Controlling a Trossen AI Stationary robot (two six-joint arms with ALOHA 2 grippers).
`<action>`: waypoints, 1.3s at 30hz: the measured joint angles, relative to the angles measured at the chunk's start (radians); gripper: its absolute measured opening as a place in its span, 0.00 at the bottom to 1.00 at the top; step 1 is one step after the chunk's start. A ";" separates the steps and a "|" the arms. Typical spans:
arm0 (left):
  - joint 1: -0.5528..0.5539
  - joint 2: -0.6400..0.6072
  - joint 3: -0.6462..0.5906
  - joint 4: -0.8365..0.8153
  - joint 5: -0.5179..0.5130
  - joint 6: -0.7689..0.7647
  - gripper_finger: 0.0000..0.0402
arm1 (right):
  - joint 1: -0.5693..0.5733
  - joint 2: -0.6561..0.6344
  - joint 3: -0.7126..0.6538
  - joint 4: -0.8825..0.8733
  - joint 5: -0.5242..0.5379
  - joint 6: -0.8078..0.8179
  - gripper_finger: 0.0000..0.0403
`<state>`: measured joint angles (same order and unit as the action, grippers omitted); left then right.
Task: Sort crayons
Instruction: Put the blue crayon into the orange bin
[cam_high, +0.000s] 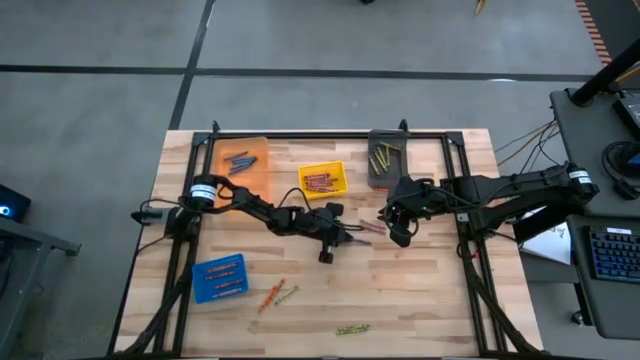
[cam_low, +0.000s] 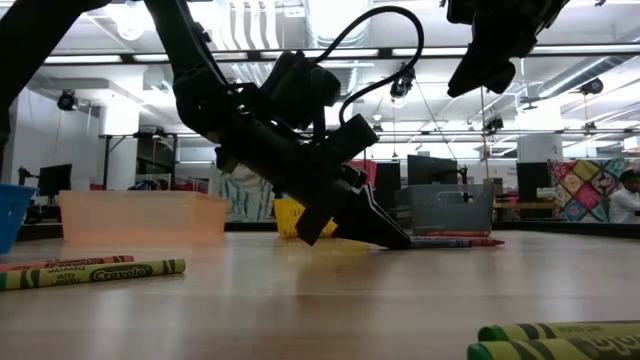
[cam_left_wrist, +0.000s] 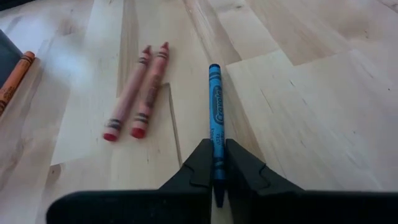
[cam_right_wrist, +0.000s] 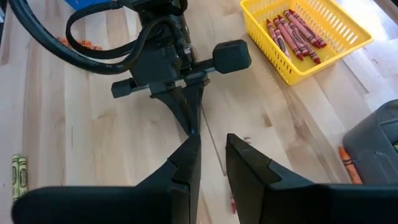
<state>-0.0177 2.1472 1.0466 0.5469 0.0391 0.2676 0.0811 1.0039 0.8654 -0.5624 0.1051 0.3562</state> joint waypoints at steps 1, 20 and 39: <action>-0.002 -0.005 -0.001 -0.008 -0.001 0.000 0.00 | 0.000 0.000 0.000 0.000 0.000 0.000 0.16; -0.034 -0.413 -0.013 -0.496 0.004 0.009 0.00 | 0.000 0.000 0.000 -0.003 -0.001 -0.001 0.15; 0.078 -0.919 -0.042 -1.491 -0.531 -0.283 0.00 | 0.013 0.000 -0.003 -0.001 -0.001 -0.018 0.15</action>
<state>0.0607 1.2280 1.0048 -0.9436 -0.4923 -0.0159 0.0940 1.0042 0.8627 -0.5633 0.1043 0.3386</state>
